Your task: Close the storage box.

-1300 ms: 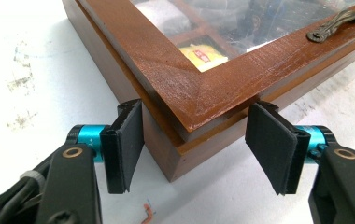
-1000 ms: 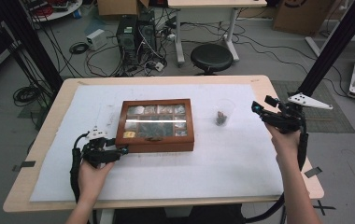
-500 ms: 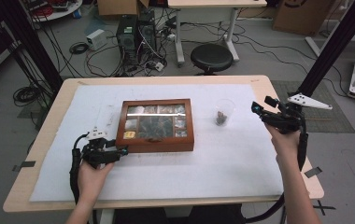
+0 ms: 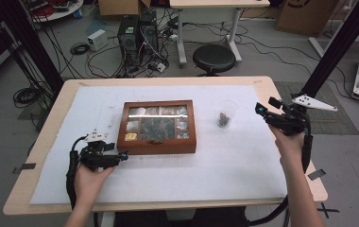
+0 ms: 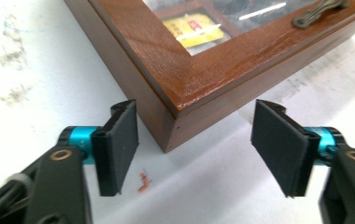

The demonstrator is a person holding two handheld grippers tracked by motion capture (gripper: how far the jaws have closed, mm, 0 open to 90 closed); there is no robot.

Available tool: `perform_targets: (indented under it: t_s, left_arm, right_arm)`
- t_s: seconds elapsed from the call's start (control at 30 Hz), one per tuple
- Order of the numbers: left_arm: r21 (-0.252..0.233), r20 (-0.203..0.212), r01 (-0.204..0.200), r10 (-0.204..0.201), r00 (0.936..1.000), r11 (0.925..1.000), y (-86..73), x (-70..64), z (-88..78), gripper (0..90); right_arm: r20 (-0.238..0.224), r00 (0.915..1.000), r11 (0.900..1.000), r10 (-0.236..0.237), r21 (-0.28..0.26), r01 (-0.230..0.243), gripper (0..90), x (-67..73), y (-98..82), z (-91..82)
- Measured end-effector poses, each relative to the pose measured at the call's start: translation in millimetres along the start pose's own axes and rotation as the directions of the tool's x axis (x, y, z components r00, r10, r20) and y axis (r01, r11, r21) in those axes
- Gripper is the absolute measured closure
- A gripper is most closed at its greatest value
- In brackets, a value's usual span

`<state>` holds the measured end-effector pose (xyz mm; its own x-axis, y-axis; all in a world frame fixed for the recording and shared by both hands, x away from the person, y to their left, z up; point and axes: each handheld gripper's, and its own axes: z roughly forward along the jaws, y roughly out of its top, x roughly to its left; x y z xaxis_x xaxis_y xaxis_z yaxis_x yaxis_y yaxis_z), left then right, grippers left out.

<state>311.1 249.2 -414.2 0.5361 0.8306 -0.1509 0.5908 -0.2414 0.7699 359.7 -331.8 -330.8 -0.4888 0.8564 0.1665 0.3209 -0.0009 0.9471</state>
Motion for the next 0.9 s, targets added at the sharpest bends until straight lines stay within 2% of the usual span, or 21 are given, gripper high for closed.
perform_targets:
  t_s: [0.1, 0.13, 0.2, 0.27, 0.33, 0.4, 0.43, 0.5, 0.67, 0.83, 0.9]
  left_arm:
    - [-0.044, -0.013, -0.008, 0.008, 0.9999, 0.999, 5.2, 4.4, -13.3, 29.8]
    - [-0.079, -0.016, -0.02, 0.019, 0.9997, 0.9967, 8.3, 5.9, -19.2, 29.9]
    - [-0.152, -0.022, -0.049, 0.046, 0.9987, 0.9872, 13.2, 7.0, -27.0, 29.4]
    - [-0.231, -0.023, -0.078, 0.075, 0.9969, 0.9698, 20.0, 7.2, -35.0, 28.7]
    - [-0.302, -0.023, -0.104, 0.102, 0.9945, 0.9474, 26.7, 5.3, -41.2, 28.8]
    - [-0.347, -0.03, -0.132, 0.129, 0.9911, 0.9287, 33.5, 2.7, -45.0, 28.4]
    - [-0.372, -0.034, -0.147, 0.144, 0.9889, 0.9167, 37.0, 1.3, -46.0, 28.3]
    - [-0.394, -0.045, -0.167, 0.162, 0.9857, 0.904, 41.1, -0.7, -45.7, 28.0]
    - [-0.401, -0.036, -0.168, 0.167, 0.9852, 0.9006, 48.3, -1.1, -40.0, 27.7]
    - [-0.405, -0.02, -0.156, 0.162, 0.9865, 0.9009, 52.7, 0.1, -35.8, 27.8]
    - [-0.404, -0.025, -0.165, 0.17, 0.9851, 0.8996, 53.1, 0.4, -35.2, 27.8]
  right_arm:
    - [-0.003, 1.0, 1.0, -0.003, 0.0, 0.003, 31.7, 0.2, -0.1, -0.3]
    - [-0.003, 1.0, 1.0, -0.003, 0.001, 0.003, 31.7, 0.4, -0.1, -0.4]
    - [-0.006, 1.0, 1.0, -0.004, 0.002, 0.004, 31.7, 0.6, -0.4, 0.0]
    - [-0.008, 0.9999, 1.0, -0.008, 0.002, 0.008, 31.7, 0.9, -0.8, 0.3]
    - [-0.011, 0.9999, 1.0, -0.011, 0.006, 0.011, 31.6, 1.7, -1.3, -0.1]
    - [-0.014, 0.9998, 1.0, -0.016, 0.005, 0.016, 31.7, 2.1, -1.6, -1.2]
    - [-0.019, 0.9996, 1.0, -0.019, 0.003, 0.019, 31.6, 1.9, -1.6, -2.2]
    - [-0.022, 0.9996, 1.0, -0.019, 0.001, 0.019, 31.6, 1.9, -1.7, -4.3]
    - [-0.024, 0.9992, 0.999, -0.032, -0.001, 0.032, 31.3, 0.5, -3.3, -7.5]
    - [-0.013, 0.9994, 0.999, -0.033, 0.007, 0.034, 31.3, 0.0, -5.5, -9.3]
    - [-0.013, 0.9994, 0.999, -0.033, 0.006, 0.033, 31.3, 0.2, -5.7, -10.5]
